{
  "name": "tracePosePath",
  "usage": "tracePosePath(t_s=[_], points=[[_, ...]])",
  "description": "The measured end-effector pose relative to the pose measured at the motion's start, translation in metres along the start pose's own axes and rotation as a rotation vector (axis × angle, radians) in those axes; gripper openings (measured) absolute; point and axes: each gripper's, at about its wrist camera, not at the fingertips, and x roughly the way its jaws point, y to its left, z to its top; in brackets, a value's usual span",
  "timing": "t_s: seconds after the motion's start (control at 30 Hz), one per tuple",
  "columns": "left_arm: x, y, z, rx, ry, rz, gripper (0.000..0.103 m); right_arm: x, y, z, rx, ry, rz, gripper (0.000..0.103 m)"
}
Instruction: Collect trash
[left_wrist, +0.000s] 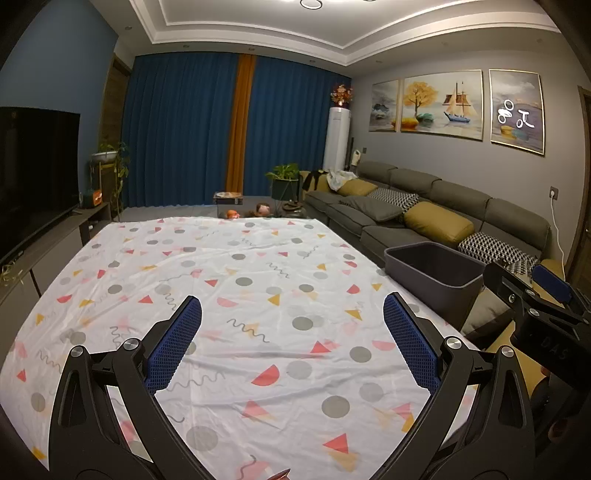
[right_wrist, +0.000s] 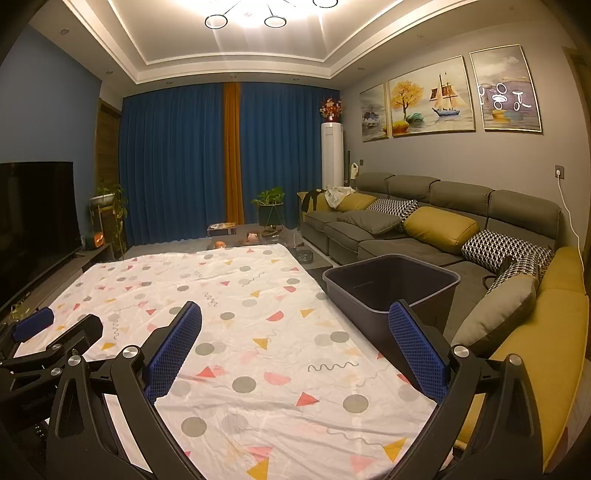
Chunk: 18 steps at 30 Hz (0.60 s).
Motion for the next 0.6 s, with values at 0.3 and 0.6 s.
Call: tracePosePath(t_s=[0.3, 0.6], points=[[-0.0011, 0.0008, 0.0012, -0.002, -0.004, -0.002, 0.097, -0.0016, 0.0002, 0.0010, 0.000, -0.007, 0.001, 0.098], [-0.0030, 0.0015, 0.0022, -0.006, -0.007, -0.002, 0.097, -0.0016, 0.0004, 0.0009, 0.000, -0.007, 0.001, 0.098]])
